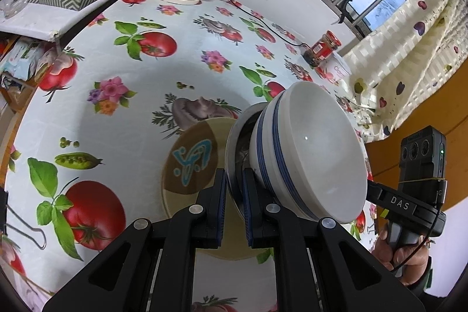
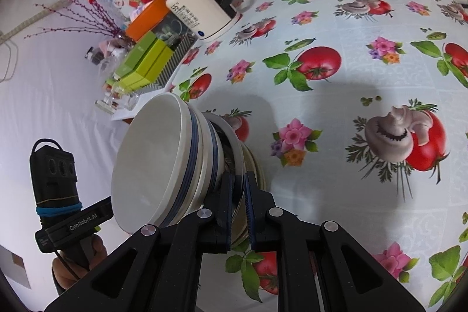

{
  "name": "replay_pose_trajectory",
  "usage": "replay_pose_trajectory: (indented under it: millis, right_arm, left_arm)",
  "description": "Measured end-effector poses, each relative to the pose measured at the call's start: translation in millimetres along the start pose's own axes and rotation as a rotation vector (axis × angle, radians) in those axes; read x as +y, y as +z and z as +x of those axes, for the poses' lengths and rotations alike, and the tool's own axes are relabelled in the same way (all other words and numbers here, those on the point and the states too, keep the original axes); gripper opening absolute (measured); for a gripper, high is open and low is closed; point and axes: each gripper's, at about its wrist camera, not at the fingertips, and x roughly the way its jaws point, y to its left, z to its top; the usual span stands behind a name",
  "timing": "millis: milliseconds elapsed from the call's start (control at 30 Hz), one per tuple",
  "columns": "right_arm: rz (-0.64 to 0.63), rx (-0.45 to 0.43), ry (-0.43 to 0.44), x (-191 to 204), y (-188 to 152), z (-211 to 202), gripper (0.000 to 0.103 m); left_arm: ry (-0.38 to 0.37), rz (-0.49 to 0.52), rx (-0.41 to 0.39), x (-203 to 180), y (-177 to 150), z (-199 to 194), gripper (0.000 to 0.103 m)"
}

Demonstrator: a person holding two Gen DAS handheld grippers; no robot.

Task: Organize plates and bowls
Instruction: 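Lift the tilted bowl stack and carry it toward the beige plate stack with both grippers, then lower the bowl stack onto the beige plates with both grippers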

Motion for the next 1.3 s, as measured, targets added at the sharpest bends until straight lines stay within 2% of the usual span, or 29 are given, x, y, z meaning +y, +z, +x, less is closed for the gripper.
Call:
replay_pose_trajectory:
  millis: [800,1300]
  right_arm:
    - [-0.006,0.056,0.000,6,2,25,0.010]
    - [-0.012,0.064,0.006,7,4,26,0.011]
  left_arm:
    - [0.033,-0.047,0.016,21,-2,5,0.010]
    - [-0.002,-0.066,0.010,27,-5,5,0.010]
